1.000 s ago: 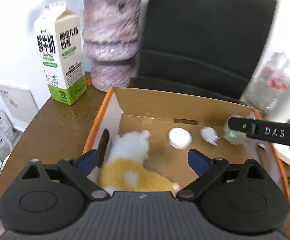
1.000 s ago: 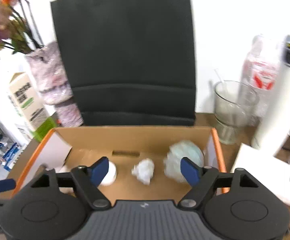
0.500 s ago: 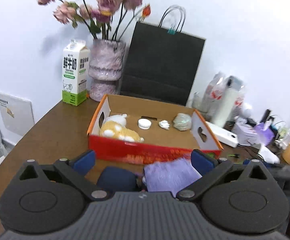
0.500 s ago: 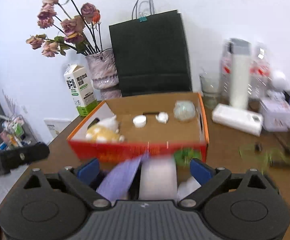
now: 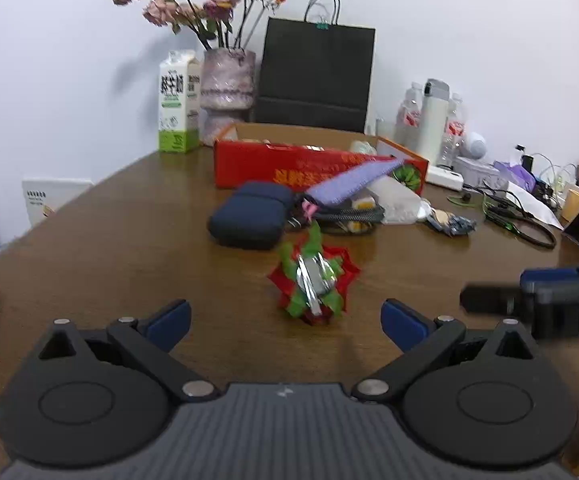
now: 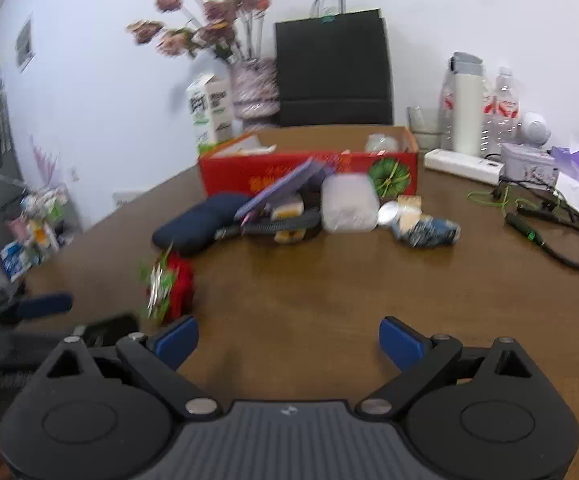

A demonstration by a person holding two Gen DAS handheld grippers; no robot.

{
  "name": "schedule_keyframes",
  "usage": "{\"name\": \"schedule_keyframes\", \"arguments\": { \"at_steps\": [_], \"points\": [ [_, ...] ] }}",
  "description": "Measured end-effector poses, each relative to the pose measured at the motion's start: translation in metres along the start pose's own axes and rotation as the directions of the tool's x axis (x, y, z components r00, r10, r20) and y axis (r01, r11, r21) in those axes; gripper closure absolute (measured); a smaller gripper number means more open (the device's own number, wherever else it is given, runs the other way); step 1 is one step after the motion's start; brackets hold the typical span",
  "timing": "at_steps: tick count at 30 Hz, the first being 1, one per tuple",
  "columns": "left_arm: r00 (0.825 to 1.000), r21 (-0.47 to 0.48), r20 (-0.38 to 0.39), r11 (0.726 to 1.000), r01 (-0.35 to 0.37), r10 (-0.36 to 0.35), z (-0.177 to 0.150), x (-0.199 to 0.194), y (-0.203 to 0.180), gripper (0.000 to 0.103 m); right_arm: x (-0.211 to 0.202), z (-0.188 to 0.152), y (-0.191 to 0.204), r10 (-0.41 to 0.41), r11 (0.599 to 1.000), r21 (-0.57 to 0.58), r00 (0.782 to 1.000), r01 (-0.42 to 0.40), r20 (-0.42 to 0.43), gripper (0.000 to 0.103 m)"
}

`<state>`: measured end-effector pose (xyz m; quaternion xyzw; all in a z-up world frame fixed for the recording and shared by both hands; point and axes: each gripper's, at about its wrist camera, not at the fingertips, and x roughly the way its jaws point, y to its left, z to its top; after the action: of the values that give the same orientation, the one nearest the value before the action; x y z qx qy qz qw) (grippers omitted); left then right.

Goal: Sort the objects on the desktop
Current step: 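Grasp the red rose ornament with left tool while right tool grasps purple cloth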

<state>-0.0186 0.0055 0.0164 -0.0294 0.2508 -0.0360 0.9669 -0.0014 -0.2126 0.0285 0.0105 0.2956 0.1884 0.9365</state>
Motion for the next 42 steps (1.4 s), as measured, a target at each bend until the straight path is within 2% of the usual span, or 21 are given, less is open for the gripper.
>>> {"name": "schedule_keyframes", "arguments": {
  "at_steps": [3, 7, 9, 11, 14, 17, 19, 20, 22, 25, 26, 28, 29, 30, 31, 32, 35, 37, 42],
  "points": [
    [1.000, 0.023, -0.019, 1.000, 0.004, -0.004, 0.004, 0.009, -0.007, 0.000, 0.005, -0.010, 0.001, -0.057, 0.998, -0.014, 0.998, 0.057, -0.025, 0.006],
    [1.000, 0.041, -0.015, 0.999, 0.015, -0.015, 0.007, 0.013, -0.012, 0.001, 0.005, -0.006, -0.007, -0.046, 0.998, 0.033, 0.999, 0.047, -0.015, 0.006],
    [1.000, 0.050, -0.023, 0.999, 0.017, -0.016, 0.008, 0.019, -0.015, 0.004, 0.008, -0.005, -0.011, -0.055, 0.997, 0.048, 0.998, 0.056, -0.020, 0.006],
    [0.999, 0.049, -0.042, 0.998, 0.026, -0.024, 0.010, 0.026, -0.017, 0.012, 0.013, -0.002, -0.016, -0.048, 0.996, 0.068, 0.998, 0.050, -0.029, 0.008],
    [0.995, -0.012, -0.088, 0.998, 0.056, -0.056, 0.016, 0.038, -0.010, 0.015, 0.018, 0.004, -0.022, -0.051, 0.996, 0.076, 0.999, 0.052, -0.020, 0.012],
    [0.992, -0.081, -0.090, 0.993, 0.084, -0.091, 0.023, 0.048, -0.002, 0.018, 0.025, 0.021, -0.024, -0.020, 0.997, 0.072, 1.000, 0.020, 0.004, 0.016],
    [0.991, -0.069, -0.099, 0.994, 0.087, -0.094, 0.026, 0.056, -0.001, 0.024, 0.032, 0.039, -0.026, 0.031, 0.996, 0.085, 0.999, -0.035, 0.041, 0.017],
    [0.991, -0.058, -0.101, 0.995, 0.085, -0.091, 0.028, 0.060, -0.002, 0.031, 0.035, 0.050, -0.026, 0.042, 0.995, 0.083, 0.997, -0.048, 0.069, 0.017],
    [0.990, -0.046, -0.110, 0.995, 0.084, -0.089, 0.029, 0.066, -0.002, 0.036, 0.048, 0.070, -0.026, 0.052, 0.995, 0.076, 0.991, -0.062, 0.122, 0.018],
    [0.985, -0.065, -0.132, 0.993, 0.103, -0.111, 0.029, 0.072, 0.002, 0.052, 0.085, 0.102, -0.029, 0.089, 0.987, 0.119, 0.988, -0.104, 0.125, 0.028],
    [0.984, -0.071, -0.136, 0.992, 0.106, -0.115, 0.029, 0.073, 0.003, 0.055, 0.099, 0.111, -0.030, 0.096, 0.986, 0.127, 0.988, -0.112, 0.119, 0.030],
    [0.985, -0.061, -0.133, 0.993, 0.099, -0.107, 0.028, 0.071, 0.003, 0.059, 0.127, 0.123, -0.027, 0.069, 0.990, 0.114, 0.993, -0.080, 0.100, 0.042],
    [0.986, -0.053, -0.132, 0.994, 0.099, -0.105, 0.028, 0.071, 0.003, 0.061, 0.141, 0.128, -0.025, 0.044, 0.993, 0.106, 0.997, -0.051, 0.071, 0.058],
    [0.986, -0.047, -0.130, 0.994, 0.098, -0.103, 0.028, 0.070, 0.003, 0.062, 0.156, 0.131, -0.025, 0.030, 0.994, 0.108, 0.999, -0.034, 0.039, 0.082],
    [0.987, -0.046, -0.130, 0.994, 0.095, -0.100, 0.028, 0.069, 0.004, 0.063, 0.164, 0.131, -0.025, 0.037, 0.992, 0.120, 0.999, -0.040, 0.020, 0.094],
    [0.987, -0.045, -0.129, 0.995, 0.092, -0.097, 0.028, 0.068, 0.005, 0.064, 0.169, 0.129, -0.025, 0.054, 0.989, 0.134, 0.998, -0.056, 0.018, 0.098],
    [0.990, -0.044, -0.109, 0.995, 0.087, -0.092, 0.031, 0.059, 0.007, 0.064, 0.157, 0.122, -0.023, 0.056, 0.987, 0.147, 0.997, -0.064, 0.057, 0.099],
    [0.991, -0.051, -0.101, 0.996, 0.080, -0.084, 0.034, 0.054, 0.009, 0.064, 0.134, 0.117, -0.020, 0.080, 0.985, 0.142, 0.992, -0.093, 0.096, 0.100],
    [0.993, -0.055, -0.072, 0.995, 0.087, -0.091, 0.036, 0.033, 0.011, 0.064, 0.053, 0.085, -0.010, 0.086, 0.993, 0.069, 0.982, -0.099, 0.166, 0.100]
  ]
}}
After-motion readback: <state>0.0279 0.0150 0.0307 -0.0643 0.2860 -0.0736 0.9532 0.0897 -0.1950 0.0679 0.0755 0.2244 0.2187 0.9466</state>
